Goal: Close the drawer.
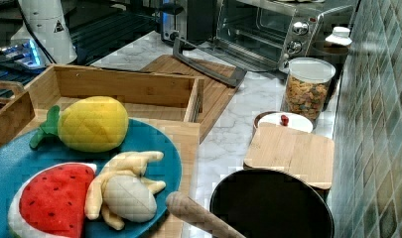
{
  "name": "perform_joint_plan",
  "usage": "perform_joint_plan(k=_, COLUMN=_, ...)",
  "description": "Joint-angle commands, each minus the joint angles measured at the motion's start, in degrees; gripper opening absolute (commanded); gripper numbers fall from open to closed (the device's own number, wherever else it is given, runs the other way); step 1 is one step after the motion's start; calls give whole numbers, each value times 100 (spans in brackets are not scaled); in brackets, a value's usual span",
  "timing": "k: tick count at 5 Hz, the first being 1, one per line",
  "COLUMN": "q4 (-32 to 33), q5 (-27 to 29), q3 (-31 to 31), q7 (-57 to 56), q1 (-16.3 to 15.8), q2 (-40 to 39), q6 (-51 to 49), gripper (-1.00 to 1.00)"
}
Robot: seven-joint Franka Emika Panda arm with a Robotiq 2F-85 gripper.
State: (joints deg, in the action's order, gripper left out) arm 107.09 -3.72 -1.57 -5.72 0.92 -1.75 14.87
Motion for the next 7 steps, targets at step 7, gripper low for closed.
perform_joint_plan(k=7, q4=2546, q5=-159, q3=-212, q7=-4025, q1=-513, q2=1066, q6=1309, gripper=-100)
